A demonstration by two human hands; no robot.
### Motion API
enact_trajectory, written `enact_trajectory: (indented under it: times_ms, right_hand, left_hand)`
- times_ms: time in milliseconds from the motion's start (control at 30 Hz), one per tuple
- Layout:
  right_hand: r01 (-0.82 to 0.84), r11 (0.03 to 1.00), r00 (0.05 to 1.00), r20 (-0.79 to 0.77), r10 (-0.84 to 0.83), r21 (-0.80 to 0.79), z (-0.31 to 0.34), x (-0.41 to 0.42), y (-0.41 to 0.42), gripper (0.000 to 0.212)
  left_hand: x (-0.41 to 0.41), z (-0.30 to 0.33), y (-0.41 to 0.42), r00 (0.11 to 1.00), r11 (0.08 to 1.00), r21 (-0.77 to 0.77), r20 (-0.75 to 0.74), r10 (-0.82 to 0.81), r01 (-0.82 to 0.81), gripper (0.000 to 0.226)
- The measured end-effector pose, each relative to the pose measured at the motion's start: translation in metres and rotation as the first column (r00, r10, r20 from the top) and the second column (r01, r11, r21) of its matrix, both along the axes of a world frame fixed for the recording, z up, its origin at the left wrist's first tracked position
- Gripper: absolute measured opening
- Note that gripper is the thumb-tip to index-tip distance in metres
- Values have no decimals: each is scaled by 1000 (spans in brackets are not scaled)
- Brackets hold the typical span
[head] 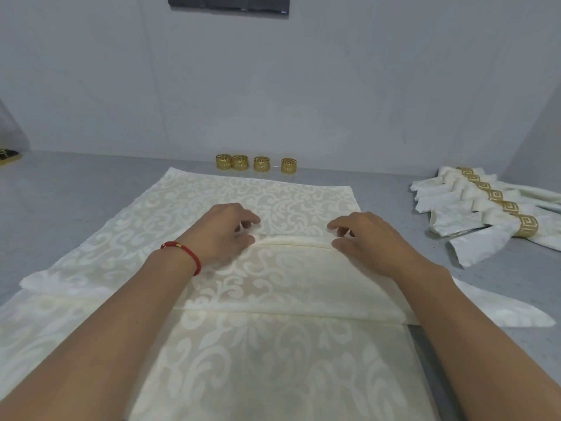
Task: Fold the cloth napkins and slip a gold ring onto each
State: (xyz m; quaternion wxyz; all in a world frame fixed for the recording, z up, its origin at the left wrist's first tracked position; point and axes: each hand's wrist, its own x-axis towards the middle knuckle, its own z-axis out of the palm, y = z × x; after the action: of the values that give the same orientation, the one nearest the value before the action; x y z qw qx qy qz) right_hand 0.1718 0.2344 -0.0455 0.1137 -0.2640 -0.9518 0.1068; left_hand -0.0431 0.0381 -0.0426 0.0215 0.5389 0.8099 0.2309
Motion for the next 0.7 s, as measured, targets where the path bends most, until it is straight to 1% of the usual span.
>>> enact_trajectory:
  times_ms: [67,100,167,200,267,333,400,467,500,567,633,700]
  right_hand:
    - [-33,997,999,19,31,71,1,0,0,16]
    - [-34,995,999,0,34,94,0,-1,-2,12]
    - [-26,986,998,-60,36,165,-1,-3,-5,8]
    - [-25,977,997,-69,41,212,-2,-5,-7,10]
    - [-38,968,997,-56,53,248,-5,-9,-8,16]
    - [-44,973,999,0,45,225,-4,-10,-8,19]
    - [-45,983,998,47,37,179,-1,-8,-8,20]
    - [-24,995,1000,11,23,96,0,-4,-10,14]
    - [-14,997,999,-34,16,72,0,-2,-10,11]
    - [-10,997,995,-96,18,78,-4,-1,-8,12]
    - [-15,999,994,-112,19,36,-7,0,-6,9]
    - [-30,999,996,-84,27,-36,-7,1,-5,13]
  left_hand:
    - [-1,0,3,995,999,-49,-99,10,-15,7]
    - [1,1,3,991,998,-49,-129,21,-28,7]
    - [3,1,2,980,999,-3,-194,41,-43,15]
    - [4,1,2,974,999,15,-224,42,-40,18]
    - [6,2,1,966,1000,12,-259,24,-21,20]
    - [6,4,-1,971,1000,-31,-240,-7,-1,20]
    - [6,7,-7,987,997,-71,-160,-28,17,21]
    - [6,8,-13,995,997,-55,-85,-53,49,18]
    - [4,7,-15,995,997,-31,-68,-67,65,19]
    - [0,4,-17,996,997,9,-48,-73,74,21]
    - [-1,2,-17,998,998,25,-14,-65,66,21]
    - [-1,0,-16,999,998,41,11,-50,49,19]
